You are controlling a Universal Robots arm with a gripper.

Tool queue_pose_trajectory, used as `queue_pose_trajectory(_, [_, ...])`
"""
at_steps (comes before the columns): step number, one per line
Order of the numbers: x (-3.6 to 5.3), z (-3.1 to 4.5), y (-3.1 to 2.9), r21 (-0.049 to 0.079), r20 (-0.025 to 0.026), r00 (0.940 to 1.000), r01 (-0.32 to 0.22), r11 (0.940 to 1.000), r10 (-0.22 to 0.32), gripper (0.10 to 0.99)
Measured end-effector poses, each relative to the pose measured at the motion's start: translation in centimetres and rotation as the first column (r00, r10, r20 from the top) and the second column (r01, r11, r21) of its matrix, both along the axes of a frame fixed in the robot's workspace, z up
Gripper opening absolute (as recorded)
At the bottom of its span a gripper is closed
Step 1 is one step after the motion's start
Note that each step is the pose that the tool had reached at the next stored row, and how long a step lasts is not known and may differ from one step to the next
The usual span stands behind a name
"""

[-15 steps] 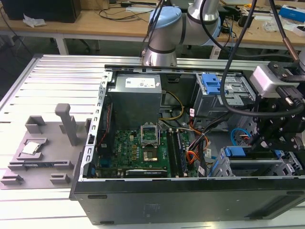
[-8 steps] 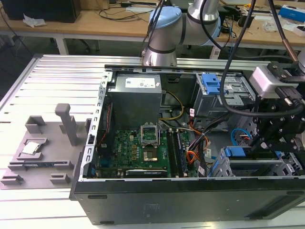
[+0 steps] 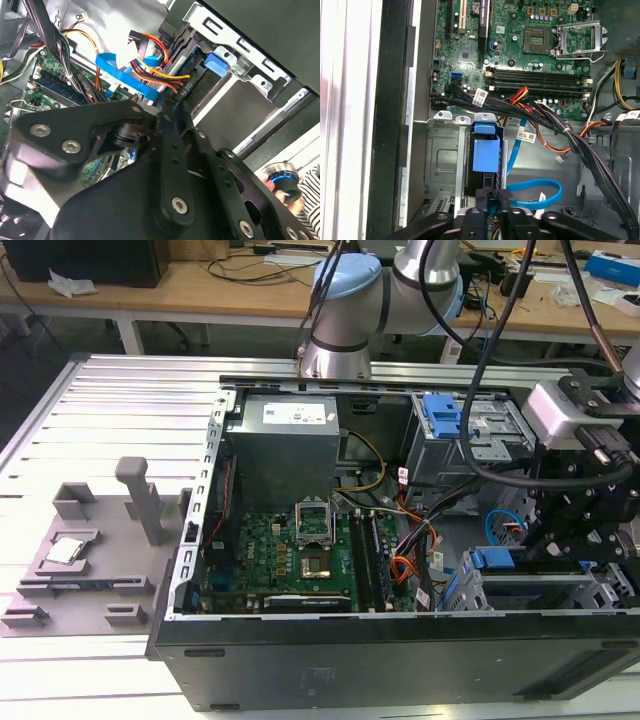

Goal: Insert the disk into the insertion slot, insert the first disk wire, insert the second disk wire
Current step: 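Insert the second disk wire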

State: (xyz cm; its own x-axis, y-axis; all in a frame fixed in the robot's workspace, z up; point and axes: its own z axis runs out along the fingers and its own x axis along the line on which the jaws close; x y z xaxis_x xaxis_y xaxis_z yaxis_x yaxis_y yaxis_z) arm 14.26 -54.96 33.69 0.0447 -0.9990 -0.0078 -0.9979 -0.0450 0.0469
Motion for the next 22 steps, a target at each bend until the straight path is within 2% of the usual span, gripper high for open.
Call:
queue_pose_trajectory(1, [0.0,0.0,0.0,0.0,0.0,1.0,0.0,1.0,0.0,0.239])
queue_pose_trajectory(3, [0.0,0.27,0.0,0.0,0.0,1.0,0.0,1.0,0.0,0.239])
queue_pose_trajectory(5, [0.0,1.14,0.05,0.0,0.0003,1.0,0.0,1.0,0.0,0.239])
queue_pose_trajectory(7, [-0.01,1.68,0.14,0.0,0.0007,1.0,0.0,1.0,0.0,0.239])
queue_pose_trajectory(8, [-0.01,1.95,0.17,0.0,0.0009,1.0,0.0,1.0,0.0,0.224])
queue_pose_trajectory(9, [-0.02,2.19,0.19,0.0,0.0011,1.0,0.0,1.0,0.0,0.161])
queue_pose_trajectory(10, [-0.02,2.42,0.21,0.0,0.0014,1.0,0.0,1.0,0.0,0.161])
queue_pose_trajectory(11, [-0.02,2.9,0.24,0.0,0.0017,1.0,0.0,1.0,0.0,0.106])
queue_pose_trajectory(12, [-0.03,3.2,0.24,0.0,0.0019,1.0,0.0,1.0,0.0,0.106])
queue_pose_trajectory(15, [-0.03,3.69,0.24,0.0,0.0019,1.0,0.0,1.0,0.0,0.106])
queue_pose_trajectory(22, [-0.03,3.75,0.24,0.0,0.002,1.0,0.0,1.0,0.0,0.106])
